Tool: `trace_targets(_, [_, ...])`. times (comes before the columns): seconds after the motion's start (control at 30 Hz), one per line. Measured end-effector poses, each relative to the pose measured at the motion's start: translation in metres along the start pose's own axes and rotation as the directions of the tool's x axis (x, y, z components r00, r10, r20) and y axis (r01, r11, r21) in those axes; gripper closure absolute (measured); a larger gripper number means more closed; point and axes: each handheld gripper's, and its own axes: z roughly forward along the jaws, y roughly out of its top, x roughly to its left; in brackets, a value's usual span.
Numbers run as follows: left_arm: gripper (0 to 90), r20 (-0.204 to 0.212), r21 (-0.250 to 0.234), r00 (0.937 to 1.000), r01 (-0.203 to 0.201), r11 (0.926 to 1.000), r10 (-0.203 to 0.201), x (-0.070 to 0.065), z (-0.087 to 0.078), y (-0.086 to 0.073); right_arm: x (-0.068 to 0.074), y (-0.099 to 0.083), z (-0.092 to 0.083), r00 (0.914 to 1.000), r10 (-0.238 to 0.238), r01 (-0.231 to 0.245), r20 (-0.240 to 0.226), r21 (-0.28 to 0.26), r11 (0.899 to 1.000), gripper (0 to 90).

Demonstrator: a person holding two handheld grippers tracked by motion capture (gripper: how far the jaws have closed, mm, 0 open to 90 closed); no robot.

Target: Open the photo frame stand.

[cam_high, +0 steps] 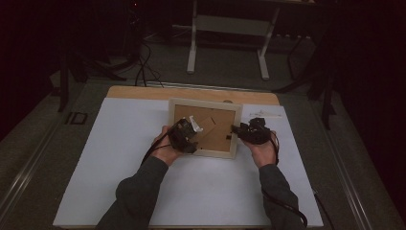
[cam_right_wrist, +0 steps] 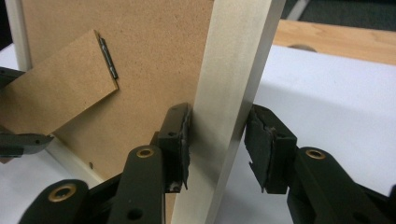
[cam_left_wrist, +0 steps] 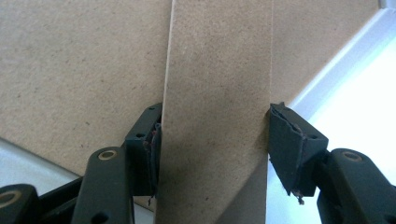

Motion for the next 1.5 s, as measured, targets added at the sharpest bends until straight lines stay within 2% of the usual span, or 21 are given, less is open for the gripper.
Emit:
trace_targets(0.07, [43.2, 0.017, 0.000, 0.9999, -0.004, 1.0000, 0.004, 0.000, -0.002, -0.001, 0.002, -0.001, -0.002, 0.9999, -0.011, 0.011, 0.000, -0.009, 1.000, 60.0])
trace_targets(0.13, [44.5, 0.054, -0.021, 0.9984, 0.017, 0.9996, -0.015, 0.002, -0.005, -0.003, 0.003, -0.002, -0.004, 0.9997, -0.025, 0.025, 0.003, -0.009, 1.000, 60.0])
trace_targets(0.27, [47.0, 0.153, -0.057, 0.9870, 0.060, 0.9966, -0.051, 0.007, -0.014, -0.007, 0.006, -0.003, -0.008, 0.9990, -0.044, 0.044, 0.005, -0.008, 0.999, 60.1])
trace_targets(0.37, [49.3, 0.173, -0.066, 0.9837, 0.059, 0.9961, -0.047, 0.007, -0.017, -0.009, 0.006, -0.003, -0.010, 0.9990, -0.044, 0.044, -0.001, -0.011, 0.999, 60.1])
trace_targets(0.4, [54.6, 0.178, -0.074, 0.9831, 0.057, 0.9957, -0.043, 0.007, -0.020, -0.010, 0.007, -0.004, -0.014, 0.9990, -0.043, 0.043, -0.014, -0.013, 0.999, 60.3])
trace_targets(0.43, [55.8, 0.183, -0.079, 0.9822, 0.059, 0.9952, -0.044, 0.007, -0.021, -0.010, 0.006, -0.004, -0.016, 0.9988, -0.044, 0.044, -0.021, -0.013, 0.999, 60.5])
trace_targets(0.63, [61.6, 0.181, -0.099, 0.9832, 0.041, 0.9943, -0.022, 0.002, -0.027, -0.015, 0.005, -0.005, -0.024, 0.9950, -0.076, 0.076, -0.065, -0.005, 0.997, 61.1])
trace_targets(0.83, [63.2, 0.153, -0.106, 0.9882, 0.013, 0.9943, 0.004, -0.004, -0.030, -0.019, 0.005, -0.006, -0.029, 0.9888, -0.109, 0.109, -0.102, -0.007, 0.994, 58.6])
trace_targets(0.9, [63.2, 0.123, -0.096, 0.9919, -0.022, 0.9952, 0.034, -0.008, -0.031, -0.019, 0.003, -0.004, -0.029, 0.9827, -0.118, 0.117, -0.143, -0.014, 0.993, 53.3])
trace_targets(1.0, [63.8, 0.105, -0.088, 0.9930, -0.044, 0.9951, 0.053, -0.010, -0.031, -0.019, 0.002, -0.001, -0.027, 0.9769, -0.112, 0.110, -0.182, -0.017, 0.994, 50.0])
trace_targets(1.03, [64.0, 0.105, -0.088, 0.9930, -0.044, 0.9951, 0.053, -0.010, -0.031, -0.019, 0.002, -0.001, -0.027, 0.9769, -0.112, 0.110, -0.182, -0.017, 0.994, 50.0])
trace_targets(1.07, [64.3, 0.103, -0.087, 0.9932, -0.045, 0.9952, 0.054, -0.010, -0.031, -0.020, 0.002, 0.001, -0.025, 0.9715, -0.125, 0.122, -0.201, -0.026, 0.992, 48.4])
trace_targets(1.1, [64.3, 0.102, -0.088, 0.9932, -0.047, 0.9950, 0.056, -0.010, -0.031, -0.020, 0.002, 0.001, -0.025, 0.9715, -0.125, 0.122, -0.201, -0.026, 0.992, 48.4])
trace_targets(1.13, [64.3, 0.102, -0.089, 0.9931, -0.048, 0.9949, 0.057, -0.010, -0.031, -0.020, 0.003, 0.002, -0.023, 0.9667, -0.146, 0.142, -0.210, -0.032, 0.989, 46.2])
trace_targets(1.17, [64.3, 0.101, -0.090, 0.9932, -0.048, 0.9948, 0.057, -0.010, -0.030, -0.020, 0.004, 0.002, -0.022, 0.9657, -0.151, 0.147, -0.211, -0.032, 0.989, 46.0])
trace_targets(1.5, [64.9, 0.087, -0.079, 0.9943, -0.054, 0.9954, 0.061, -0.006, -0.025, -0.019, 0.004, 0.000, -0.023, 0.9638, -0.174, 0.168, -0.202, -0.044, 0.985, 52.8])
